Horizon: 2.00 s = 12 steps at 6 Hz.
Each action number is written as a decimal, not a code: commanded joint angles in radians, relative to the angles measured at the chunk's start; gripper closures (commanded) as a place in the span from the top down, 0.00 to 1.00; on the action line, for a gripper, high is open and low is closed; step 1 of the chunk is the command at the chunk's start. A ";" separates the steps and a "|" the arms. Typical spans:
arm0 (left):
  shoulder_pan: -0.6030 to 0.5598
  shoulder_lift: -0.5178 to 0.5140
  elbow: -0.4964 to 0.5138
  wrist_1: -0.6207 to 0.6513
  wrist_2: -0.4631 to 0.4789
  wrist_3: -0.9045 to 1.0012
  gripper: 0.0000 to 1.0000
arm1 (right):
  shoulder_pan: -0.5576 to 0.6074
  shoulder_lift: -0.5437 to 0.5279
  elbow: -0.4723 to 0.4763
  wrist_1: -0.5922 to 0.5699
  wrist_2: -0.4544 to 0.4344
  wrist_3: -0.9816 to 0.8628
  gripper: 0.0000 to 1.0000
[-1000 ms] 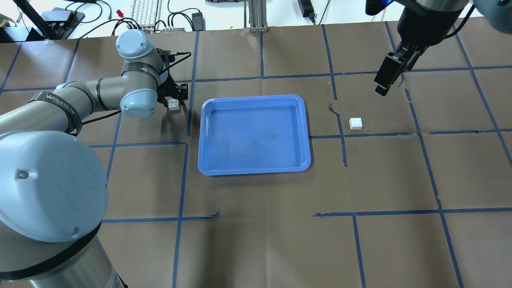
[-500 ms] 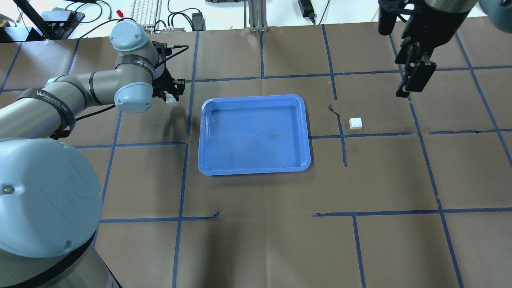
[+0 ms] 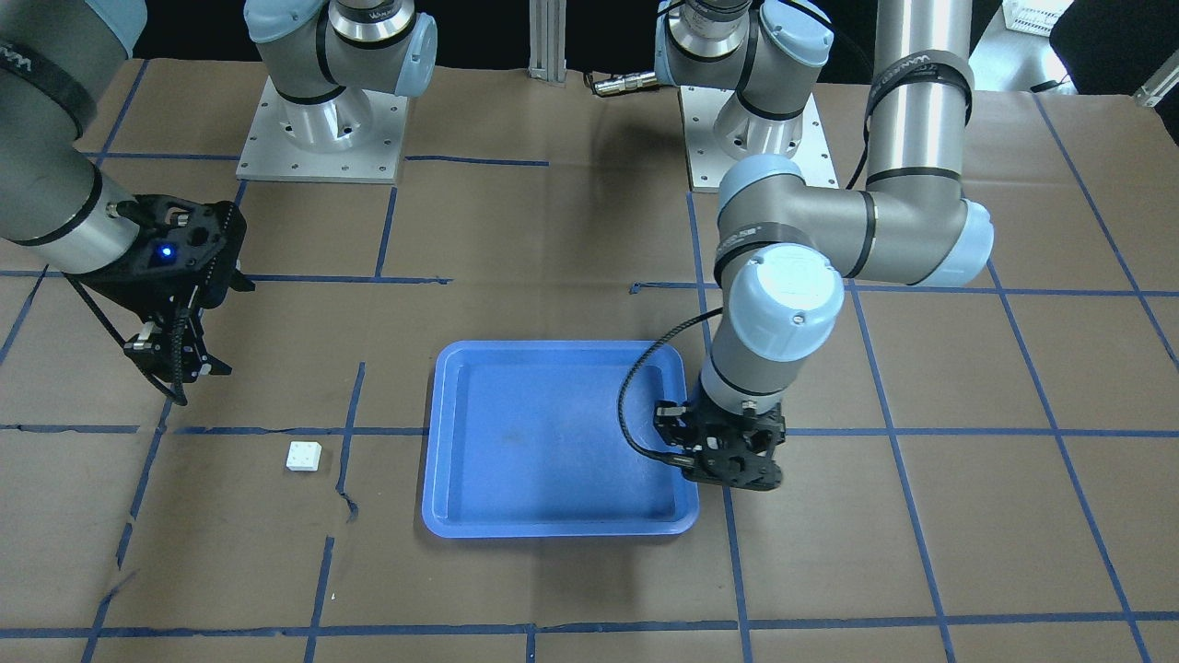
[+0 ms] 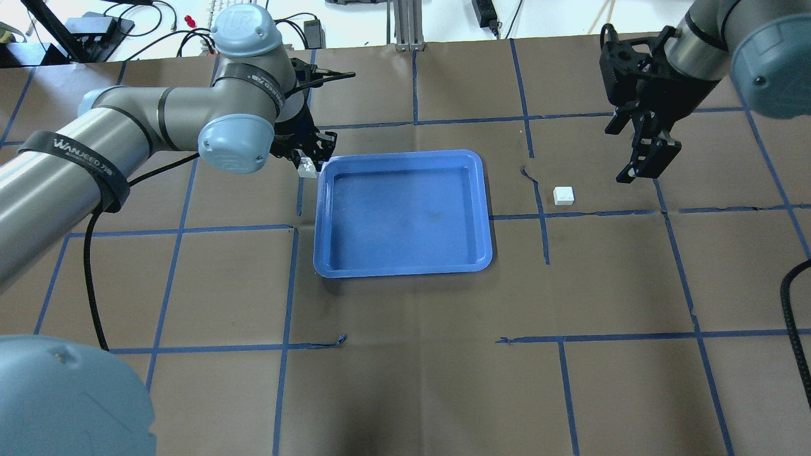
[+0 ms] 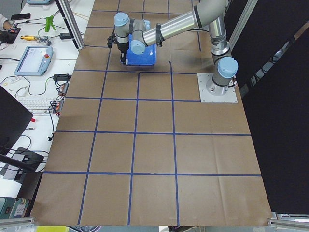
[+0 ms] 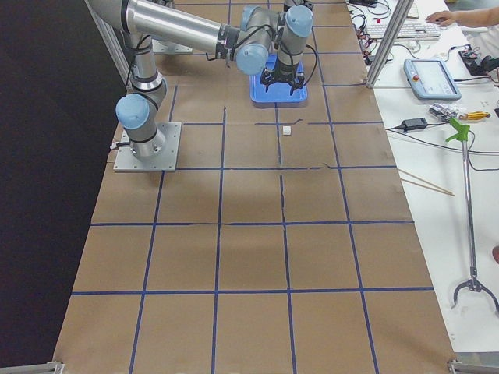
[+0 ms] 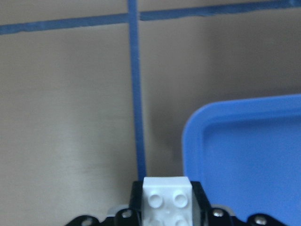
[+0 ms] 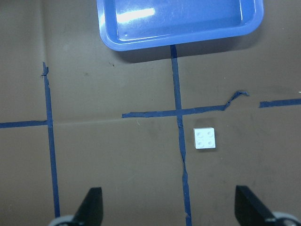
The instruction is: Assemble white blocks and place on blue tray
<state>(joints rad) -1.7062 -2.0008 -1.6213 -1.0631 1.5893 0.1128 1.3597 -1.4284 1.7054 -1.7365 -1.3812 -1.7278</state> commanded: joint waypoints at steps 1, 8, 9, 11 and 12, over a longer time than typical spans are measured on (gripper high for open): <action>-0.140 -0.009 -0.018 -0.006 0.006 0.329 0.07 | -0.053 0.037 0.178 -0.249 0.127 -0.056 1.00; -0.200 -0.116 -0.061 0.178 -0.072 1.188 0.09 | -0.076 0.332 0.220 -0.604 0.235 -0.139 1.00; -0.201 -0.121 -0.063 0.178 -0.071 1.185 0.16 | -0.088 0.329 0.217 -0.603 0.244 -0.139 1.00; -0.199 -0.113 -0.072 0.181 -0.066 1.185 0.27 | -0.113 0.325 0.212 -0.597 0.248 -0.138 0.75; -0.196 -0.113 -0.072 0.178 -0.068 1.188 0.27 | -0.113 0.324 0.212 -0.592 0.248 -0.138 0.74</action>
<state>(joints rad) -1.9045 -2.1149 -1.6924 -0.8832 1.5217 1.2985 1.2492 -1.1030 1.9178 -2.3325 -1.1339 -1.8657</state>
